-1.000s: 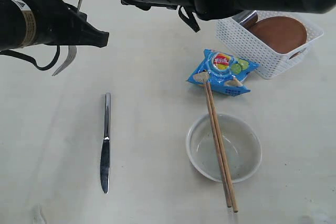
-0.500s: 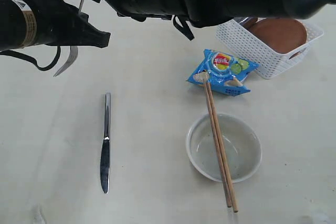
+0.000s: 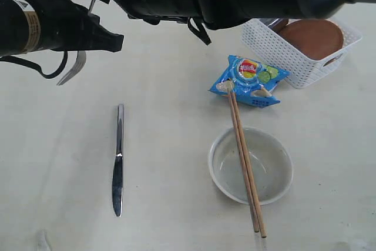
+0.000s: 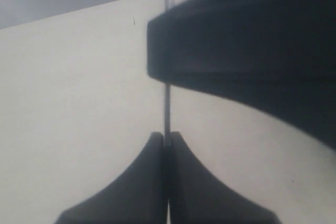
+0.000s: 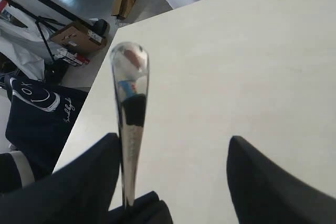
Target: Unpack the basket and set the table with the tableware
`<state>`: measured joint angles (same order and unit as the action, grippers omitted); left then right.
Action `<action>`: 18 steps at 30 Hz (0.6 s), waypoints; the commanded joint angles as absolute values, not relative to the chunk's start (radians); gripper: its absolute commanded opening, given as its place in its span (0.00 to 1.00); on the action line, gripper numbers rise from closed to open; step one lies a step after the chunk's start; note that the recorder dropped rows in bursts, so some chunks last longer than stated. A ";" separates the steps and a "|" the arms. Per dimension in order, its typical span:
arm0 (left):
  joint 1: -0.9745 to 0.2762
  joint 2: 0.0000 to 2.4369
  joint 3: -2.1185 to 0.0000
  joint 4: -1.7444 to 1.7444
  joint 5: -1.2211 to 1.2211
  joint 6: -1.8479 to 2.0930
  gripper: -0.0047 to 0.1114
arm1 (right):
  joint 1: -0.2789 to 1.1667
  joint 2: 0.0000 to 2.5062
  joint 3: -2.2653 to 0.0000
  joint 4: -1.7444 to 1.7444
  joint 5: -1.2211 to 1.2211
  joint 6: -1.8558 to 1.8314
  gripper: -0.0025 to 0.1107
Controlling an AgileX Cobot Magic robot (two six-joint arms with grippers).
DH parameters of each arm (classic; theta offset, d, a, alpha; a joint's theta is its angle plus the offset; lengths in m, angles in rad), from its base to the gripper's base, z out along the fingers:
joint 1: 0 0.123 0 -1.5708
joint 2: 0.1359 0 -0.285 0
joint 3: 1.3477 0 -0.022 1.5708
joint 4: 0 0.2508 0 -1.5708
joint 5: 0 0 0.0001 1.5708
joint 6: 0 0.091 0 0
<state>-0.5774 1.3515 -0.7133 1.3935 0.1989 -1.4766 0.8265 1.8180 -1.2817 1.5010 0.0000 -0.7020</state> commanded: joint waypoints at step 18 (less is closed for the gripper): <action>-0.584 1.350 -0.718 1.404 0.165 -1.482 0.04 | 0.828 1.817 -1.290 1.498 -0.079 -0.562 0.53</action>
<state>-0.5774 1.3515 -0.7133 1.3973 0.1673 -1.4804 0.8282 1.8180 -1.2817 1.5010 -0.0617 -0.5932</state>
